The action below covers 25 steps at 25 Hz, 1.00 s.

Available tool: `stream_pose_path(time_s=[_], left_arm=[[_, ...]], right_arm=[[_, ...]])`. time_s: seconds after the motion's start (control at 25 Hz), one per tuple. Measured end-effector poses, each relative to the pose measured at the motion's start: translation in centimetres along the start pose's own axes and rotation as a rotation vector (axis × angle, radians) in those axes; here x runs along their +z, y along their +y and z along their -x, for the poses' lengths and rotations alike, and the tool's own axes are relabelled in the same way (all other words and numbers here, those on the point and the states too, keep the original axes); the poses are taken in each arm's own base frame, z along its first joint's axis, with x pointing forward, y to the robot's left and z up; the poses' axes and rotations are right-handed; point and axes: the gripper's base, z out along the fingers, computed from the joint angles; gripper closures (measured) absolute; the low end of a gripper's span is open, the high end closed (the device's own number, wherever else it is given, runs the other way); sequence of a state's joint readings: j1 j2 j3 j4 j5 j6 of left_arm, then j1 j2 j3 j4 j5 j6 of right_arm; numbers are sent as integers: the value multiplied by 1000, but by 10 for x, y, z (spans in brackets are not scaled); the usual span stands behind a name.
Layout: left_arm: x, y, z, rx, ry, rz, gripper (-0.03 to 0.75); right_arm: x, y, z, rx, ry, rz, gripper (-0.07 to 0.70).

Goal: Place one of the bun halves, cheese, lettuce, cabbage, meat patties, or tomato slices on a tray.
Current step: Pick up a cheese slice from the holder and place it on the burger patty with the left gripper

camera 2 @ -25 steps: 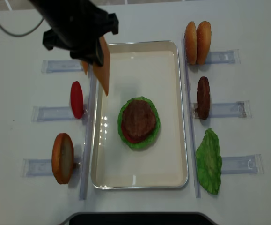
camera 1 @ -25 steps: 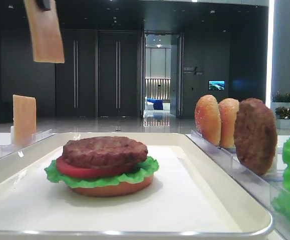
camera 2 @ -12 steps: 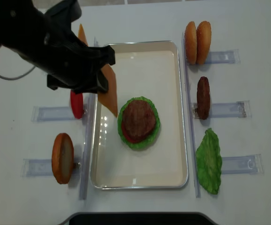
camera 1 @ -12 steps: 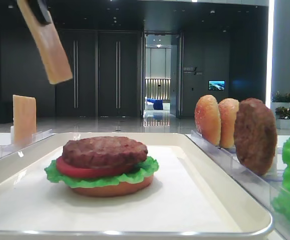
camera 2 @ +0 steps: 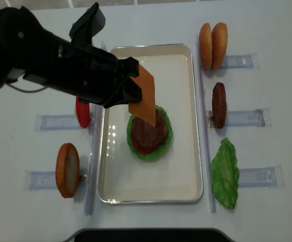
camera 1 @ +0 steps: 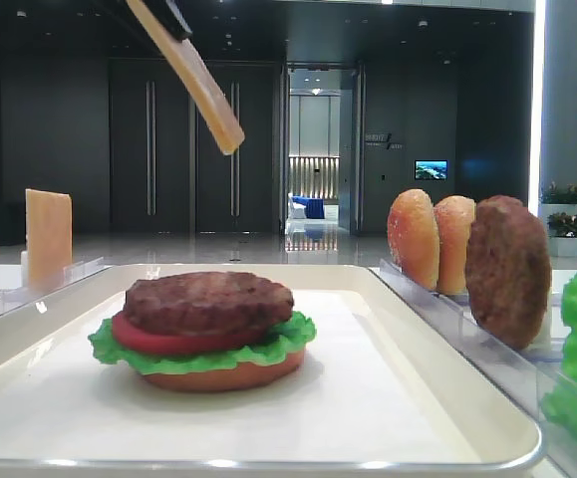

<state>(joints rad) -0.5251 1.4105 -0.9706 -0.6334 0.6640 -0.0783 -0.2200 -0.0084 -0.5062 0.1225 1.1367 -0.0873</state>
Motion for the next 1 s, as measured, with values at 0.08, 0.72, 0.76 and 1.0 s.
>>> stream_pose_path(time_s=[0.08,0.72,0.76,1.0], left_arm=[[3,1,0,6,9,5,691],[63,20,1,7,138,-13,691],[65,21,1,10,140,-11,691],[67,23,0,21,145,0,691]], right_arm=[[0,0,0,0,0,0,92],[0,0,0,0,0,0,92],[0,0,0,0,0,0,92],[0,0,0,0,0,0,92]])
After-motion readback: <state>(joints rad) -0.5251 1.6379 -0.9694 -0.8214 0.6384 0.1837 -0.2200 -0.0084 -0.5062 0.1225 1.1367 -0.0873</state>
